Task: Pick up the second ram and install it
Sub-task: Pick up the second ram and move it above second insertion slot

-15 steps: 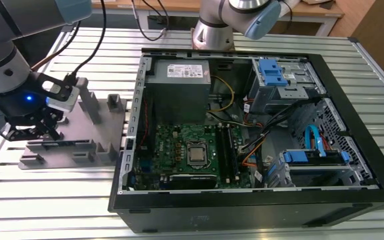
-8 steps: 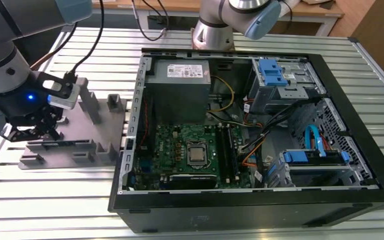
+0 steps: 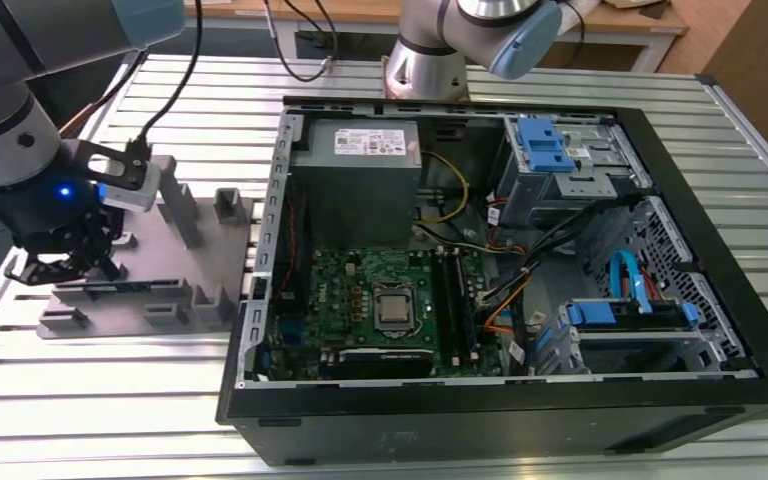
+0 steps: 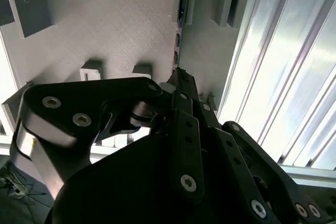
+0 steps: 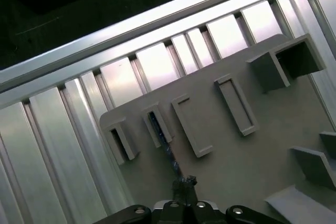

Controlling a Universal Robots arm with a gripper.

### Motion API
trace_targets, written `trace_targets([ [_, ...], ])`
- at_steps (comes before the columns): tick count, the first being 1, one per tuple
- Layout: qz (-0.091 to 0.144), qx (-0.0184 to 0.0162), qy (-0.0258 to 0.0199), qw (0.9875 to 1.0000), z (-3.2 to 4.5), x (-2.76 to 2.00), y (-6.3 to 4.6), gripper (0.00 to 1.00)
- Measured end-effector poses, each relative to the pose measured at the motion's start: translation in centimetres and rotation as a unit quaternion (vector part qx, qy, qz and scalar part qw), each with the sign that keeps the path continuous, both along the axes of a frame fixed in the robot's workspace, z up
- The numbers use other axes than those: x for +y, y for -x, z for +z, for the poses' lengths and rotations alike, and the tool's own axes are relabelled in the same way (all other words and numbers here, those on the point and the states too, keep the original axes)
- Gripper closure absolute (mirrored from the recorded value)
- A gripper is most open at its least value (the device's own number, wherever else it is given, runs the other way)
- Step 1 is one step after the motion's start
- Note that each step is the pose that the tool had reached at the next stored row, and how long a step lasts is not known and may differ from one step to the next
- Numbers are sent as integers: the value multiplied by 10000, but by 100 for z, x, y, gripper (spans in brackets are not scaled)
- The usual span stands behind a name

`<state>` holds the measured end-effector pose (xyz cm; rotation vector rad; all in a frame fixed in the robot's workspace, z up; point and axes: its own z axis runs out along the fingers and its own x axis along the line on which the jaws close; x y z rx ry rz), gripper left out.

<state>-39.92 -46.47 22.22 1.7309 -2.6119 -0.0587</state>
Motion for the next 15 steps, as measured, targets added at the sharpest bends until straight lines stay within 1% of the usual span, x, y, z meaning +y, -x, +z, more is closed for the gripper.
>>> trace_targets([
  [5, 303, 0, 0, 9995, 0, 0, 0, 89],
  [10, 594, 0, 0, 9982, -1, 0, 0, 89],
  [12, 740, 0, 0, 9973, -1, 0, 0, 89],
  [15, 1016, 0, 0, 9948, -2, 0, 0, 89],
])
